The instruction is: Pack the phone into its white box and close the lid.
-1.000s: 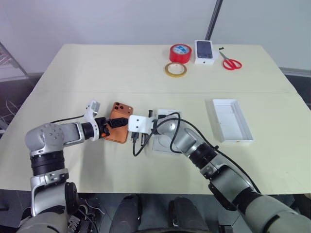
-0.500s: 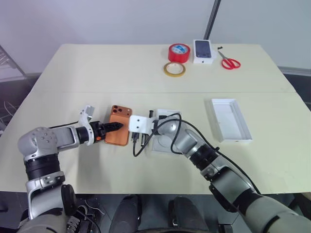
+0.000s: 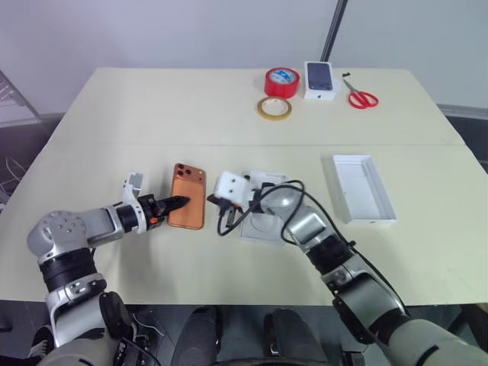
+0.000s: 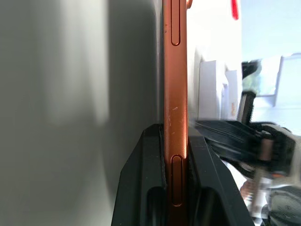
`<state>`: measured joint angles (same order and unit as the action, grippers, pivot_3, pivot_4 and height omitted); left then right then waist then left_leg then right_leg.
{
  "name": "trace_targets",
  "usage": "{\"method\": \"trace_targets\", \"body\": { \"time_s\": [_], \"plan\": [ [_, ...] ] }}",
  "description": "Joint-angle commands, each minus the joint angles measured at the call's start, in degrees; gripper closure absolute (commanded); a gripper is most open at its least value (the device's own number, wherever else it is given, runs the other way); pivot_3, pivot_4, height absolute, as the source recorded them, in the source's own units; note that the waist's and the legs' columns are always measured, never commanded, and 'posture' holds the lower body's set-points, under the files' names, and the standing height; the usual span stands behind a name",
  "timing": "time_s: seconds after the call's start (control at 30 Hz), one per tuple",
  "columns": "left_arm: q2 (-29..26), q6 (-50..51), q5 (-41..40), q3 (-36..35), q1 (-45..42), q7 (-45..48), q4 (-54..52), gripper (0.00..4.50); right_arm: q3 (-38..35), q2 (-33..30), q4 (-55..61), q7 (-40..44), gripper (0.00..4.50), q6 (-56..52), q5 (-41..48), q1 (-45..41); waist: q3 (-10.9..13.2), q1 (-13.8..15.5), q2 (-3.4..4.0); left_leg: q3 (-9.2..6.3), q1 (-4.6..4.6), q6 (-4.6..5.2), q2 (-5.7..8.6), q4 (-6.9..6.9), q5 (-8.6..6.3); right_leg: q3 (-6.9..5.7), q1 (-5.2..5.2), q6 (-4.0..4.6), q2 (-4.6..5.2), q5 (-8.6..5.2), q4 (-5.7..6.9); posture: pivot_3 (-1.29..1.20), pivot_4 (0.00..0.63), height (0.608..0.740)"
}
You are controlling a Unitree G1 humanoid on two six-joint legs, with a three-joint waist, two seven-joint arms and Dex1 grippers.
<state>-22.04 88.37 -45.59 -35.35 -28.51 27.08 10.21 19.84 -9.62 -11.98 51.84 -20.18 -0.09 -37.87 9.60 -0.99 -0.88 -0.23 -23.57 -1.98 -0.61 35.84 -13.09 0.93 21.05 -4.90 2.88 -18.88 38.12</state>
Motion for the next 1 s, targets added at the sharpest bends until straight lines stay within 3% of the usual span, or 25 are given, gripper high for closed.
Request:
{"method": "trace_targets", "body": {
  "time_s": [0.03, 0.13, 0.47, 0.77, 0.87, 1.0],
  "plan": [
    [1.1, -3.8, -1.1, 3.2, 3.4, 1.7, -5.9, 4.50, -2.5, -3.8, 12.5, 7.0, 3.20, -3.3, 8.1, 3.6, 0.0, 0.0, 0.00, 0.00, 0.00, 0.00, 0.00, 0.00, 0.00, 0.00, -0.01, 0.00, 0.02, 0.00, -0.01, 0.00, 0.150, 0.740],
    [1.7, -6.0, -2.8, 3.5, 4.6, 3.0, -8.1, 4.50, -3.1, -7.5, 18.4, 8.3, 1.63, -2.5, 9.7, 6.9, 0.0, 0.0, -0.01, 0.02, 0.01, -0.06, 0.03, -0.12, -0.05, 0.01, 0.00, 0.01, 0.09, 0.00, -0.10, 0.00, 0.150, 0.740],
    [2.6, -6.3, -6.6, 1.2, 2.2, 2.1, -6.8, 4.50, -4.7, -24.5, 26.5, 12.3, 1.63, 10.3, 8.2, 23.2, 0.1, 0.0, -0.13, 0.02, -0.57, 0.02, 0.02, -0.16, 0.01, 0.00, 0.53, 0.05, 0.09, 0.02, -0.22, 0.00, 0.150, 0.740],
    [2.9, -6.8, -7.1, 2.3, 0.2, 1.2, -5.3, 4.50, -5.0, -24.5, 23.1, 7.6, 1.63, 17.1, 5.9, 25.4, 0.1, 0.3, -0.19, -0.02, -0.60, 0.02, -0.07, 0.23, 0.03, -0.02, 0.44, 0.05, -0.08, 0.04, -0.03, 0.00, 0.150, 0.740],
    [2.8, -6.6, -7.1, 2.4, -0.4, 0.8, -4.8, 4.50, -4.3, -24.8, 22.1, 7.1, 2.41, 18.2, 5.0, 25.9, 0.1, 0.4, -0.20, -0.03, -0.60, 0.02, -0.06, 0.26, 0.02, -0.03, 0.41, 0.05, -0.07, 0.04, -0.05, 0.00, 0.150, 0.740],
    [2.7, -6.6, -7.2, 2.4, -0.9, 0.2, -4.7, 4.50, -3.6, -24.8, 20.5, 6.5, 4.45, 19.5, 3.5, 26.0, 0.1, 0.3, -0.20, -0.03, -0.59, 0.02, -0.06, 0.26, 0.03, -0.04, 0.41, 0.05, -0.09, 0.04, -0.04, 0.00, 0.150, 0.740]
  ]
}}
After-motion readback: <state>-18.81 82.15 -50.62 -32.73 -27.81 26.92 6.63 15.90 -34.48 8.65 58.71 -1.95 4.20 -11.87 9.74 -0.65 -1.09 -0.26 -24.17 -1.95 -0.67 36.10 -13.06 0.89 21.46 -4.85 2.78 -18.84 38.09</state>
